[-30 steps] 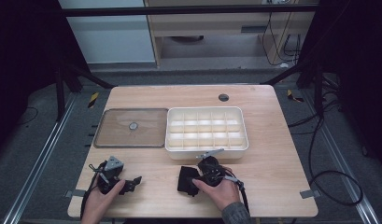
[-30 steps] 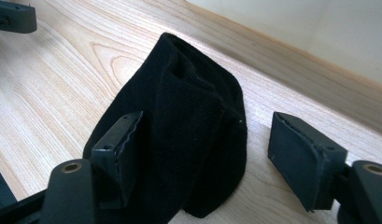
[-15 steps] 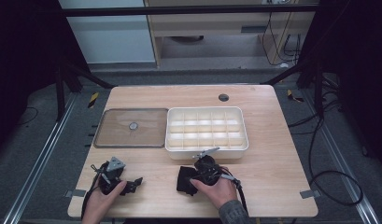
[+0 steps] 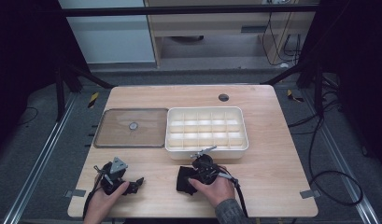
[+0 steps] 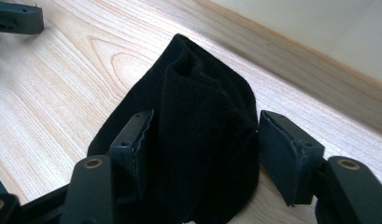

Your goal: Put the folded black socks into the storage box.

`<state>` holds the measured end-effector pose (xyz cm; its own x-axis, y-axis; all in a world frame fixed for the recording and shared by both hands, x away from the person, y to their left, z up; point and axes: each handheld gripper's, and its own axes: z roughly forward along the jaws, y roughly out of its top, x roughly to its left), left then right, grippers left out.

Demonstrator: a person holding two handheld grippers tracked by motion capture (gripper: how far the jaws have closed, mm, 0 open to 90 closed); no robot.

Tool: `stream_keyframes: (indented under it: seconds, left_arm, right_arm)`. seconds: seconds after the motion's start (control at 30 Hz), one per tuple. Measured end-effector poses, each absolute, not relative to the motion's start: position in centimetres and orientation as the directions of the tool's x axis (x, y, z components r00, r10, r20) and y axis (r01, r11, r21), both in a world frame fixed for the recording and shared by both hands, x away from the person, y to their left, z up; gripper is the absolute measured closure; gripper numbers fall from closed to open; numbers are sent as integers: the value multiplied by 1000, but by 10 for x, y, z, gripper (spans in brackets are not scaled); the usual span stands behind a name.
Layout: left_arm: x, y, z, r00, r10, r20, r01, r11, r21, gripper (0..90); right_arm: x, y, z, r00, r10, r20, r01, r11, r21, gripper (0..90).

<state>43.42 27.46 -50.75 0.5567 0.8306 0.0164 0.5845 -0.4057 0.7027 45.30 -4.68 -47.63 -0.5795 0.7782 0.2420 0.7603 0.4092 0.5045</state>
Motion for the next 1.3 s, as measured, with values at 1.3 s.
stream_keyframes:
  seconds: [1.3]
  left_arm:
    - [435,274,-509,564,825,22,574,-411,709,0]
  right_arm:
    - [447,-57,-464,-612,728,309,726,363,583,659]
